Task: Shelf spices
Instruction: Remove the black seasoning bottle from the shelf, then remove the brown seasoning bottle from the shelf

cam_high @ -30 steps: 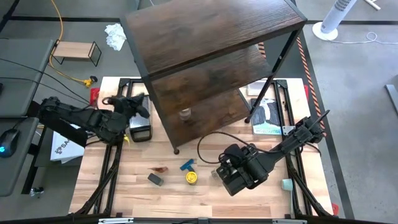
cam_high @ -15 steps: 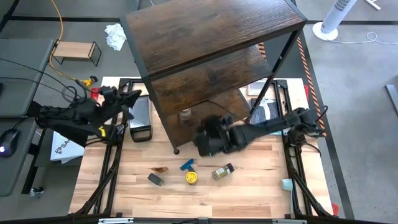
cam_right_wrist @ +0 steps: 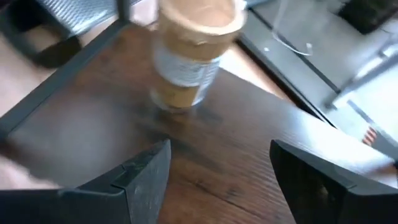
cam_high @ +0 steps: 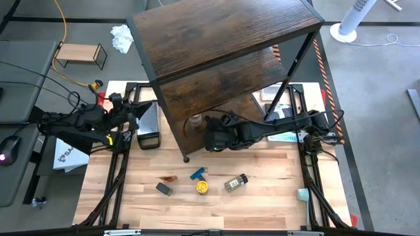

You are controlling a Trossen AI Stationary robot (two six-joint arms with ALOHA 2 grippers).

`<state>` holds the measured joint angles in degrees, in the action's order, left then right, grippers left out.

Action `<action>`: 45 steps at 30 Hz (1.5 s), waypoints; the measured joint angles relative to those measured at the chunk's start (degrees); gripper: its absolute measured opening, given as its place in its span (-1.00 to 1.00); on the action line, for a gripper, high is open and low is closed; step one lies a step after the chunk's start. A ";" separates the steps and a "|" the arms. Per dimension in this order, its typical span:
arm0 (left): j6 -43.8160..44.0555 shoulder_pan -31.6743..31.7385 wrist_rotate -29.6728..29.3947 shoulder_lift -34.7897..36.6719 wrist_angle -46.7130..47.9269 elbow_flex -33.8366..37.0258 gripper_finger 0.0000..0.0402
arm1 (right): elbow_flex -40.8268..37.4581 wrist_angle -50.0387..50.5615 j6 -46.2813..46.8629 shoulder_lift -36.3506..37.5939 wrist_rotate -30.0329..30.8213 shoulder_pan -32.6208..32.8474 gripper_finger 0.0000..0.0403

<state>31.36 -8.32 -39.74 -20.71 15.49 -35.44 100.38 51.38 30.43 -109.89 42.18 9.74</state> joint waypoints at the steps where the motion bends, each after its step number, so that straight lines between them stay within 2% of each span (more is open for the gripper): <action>1: 0.37 0.00 -0.19 0.00 0.00 0.00 -1.00 | 0.00 -0.75 -2.17 0.00 -1.13 0.00 0.34; 6: 0.38 0.00 -0.22 0.00 -0.01 0.00 -1.00 | 0.00 -8.84 -7.15 0.00 -6.04 -0.50 0.34; 10: -1.41 0.00 -0.23 0.00 -0.02 0.00 -1.00 | 0.00 -14.23 -9.11 0.00 -6.92 -0.59 0.35; 13: -2.93 0.00 1.21 0.29 0.00 0.00 -1.00 | 0.00 -16.03 -11.14 0.00 -5.94 -0.55 0.39; 18: -3.00 0.00 5.43 2.05 0.43 0.00 -1.00 | 0.02 -15.25 -8.23 0.00 -4.39 -1.47 0.53; 23: -2.96 0.00 7.62 5.57 2.63 0.00 -1.00 | 0.02 -15.63 0.32 0.00 2.80 -1.93 0.65; 30: -0.43 0.00 7.57 11.25 7.42 0.00 -1.00 | 0.15 -18.32 2.18 -1.15 -0.16 -1.90 0.66; 35: 0.98 0.00 6.92 13.45 7.93 0.00 -1.00 | 0.07 -23.30 2.16 -5.53 7.04 -2.23 0.66; 41: 1.88 0.00 6.94 13.72 10.17 0.00 -1.00 | 0.07 -27.48 2.06 -7.82 9.02 -4.13 0.66; 45: 2.98 0.00 6.94 13.70 11.26 0.00 -1.00 | 0.07 -28.35 2.09 -7.96 8.21 -5.75 0.66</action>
<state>34.33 -8.32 -32.80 -7.01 26.75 -35.44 100.44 23.03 32.52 -117.84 50.39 3.98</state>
